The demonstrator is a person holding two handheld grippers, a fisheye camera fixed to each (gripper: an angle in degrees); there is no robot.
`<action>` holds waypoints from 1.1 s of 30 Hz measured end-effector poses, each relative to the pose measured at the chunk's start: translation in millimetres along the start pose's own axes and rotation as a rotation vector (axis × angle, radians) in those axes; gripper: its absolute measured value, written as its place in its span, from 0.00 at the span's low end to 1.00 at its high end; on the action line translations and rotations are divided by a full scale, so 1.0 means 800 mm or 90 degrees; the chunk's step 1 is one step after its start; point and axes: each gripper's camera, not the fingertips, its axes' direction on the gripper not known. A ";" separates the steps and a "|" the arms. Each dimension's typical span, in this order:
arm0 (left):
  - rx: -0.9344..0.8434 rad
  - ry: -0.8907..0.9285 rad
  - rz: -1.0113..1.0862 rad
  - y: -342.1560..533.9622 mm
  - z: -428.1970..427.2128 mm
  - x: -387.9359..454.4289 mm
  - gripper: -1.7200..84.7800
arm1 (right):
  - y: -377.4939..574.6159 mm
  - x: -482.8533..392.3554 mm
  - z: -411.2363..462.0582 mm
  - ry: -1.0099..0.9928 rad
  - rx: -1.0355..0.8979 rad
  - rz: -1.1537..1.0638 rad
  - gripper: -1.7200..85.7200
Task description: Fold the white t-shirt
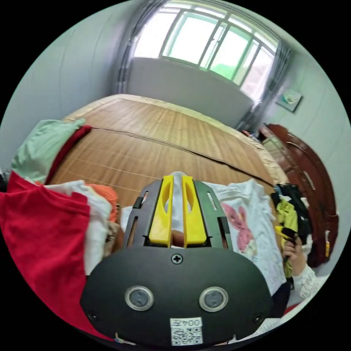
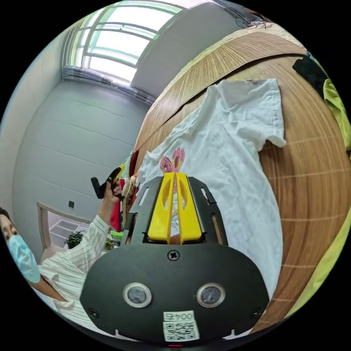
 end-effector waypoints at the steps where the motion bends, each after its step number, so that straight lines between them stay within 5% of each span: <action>1: -0.039 0.112 -0.014 0.015 0.025 0.002 0.07 | -0.012 0.006 0.006 -0.029 0.000 0.013 0.09; 6: -0.093 0.143 -0.055 0.102 0.104 0.010 0.06 | -0.105 0.047 0.070 -0.129 -0.035 0.131 0.17; 8: -0.114 0.094 -0.074 0.139 0.130 -0.009 0.05 | -0.123 0.051 0.086 -0.080 -0.052 0.149 0.16; 14: -0.122 0.216 -0.172 0.153 0.134 -0.092 0.03 | -0.165 0.044 0.109 0.084 -0.091 0.180 0.07; 22: -0.114 0.263 -0.207 0.151 0.117 -0.139 0.03 | -0.229 -0.060 0.109 0.022 0.031 -0.071 0.17; 28: -0.116 0.257 -0.206 0.135 0.096 -0.150 0.03 | -0.154 -0.066 0.044 0.015 0.067 -0.134 0.11; 33: -0.134 0.194 -0.213 0.103 0.067 -0.133 0.02 | 0.047 -0.030 -0.027 -0.011 0.039 -0.142 0.02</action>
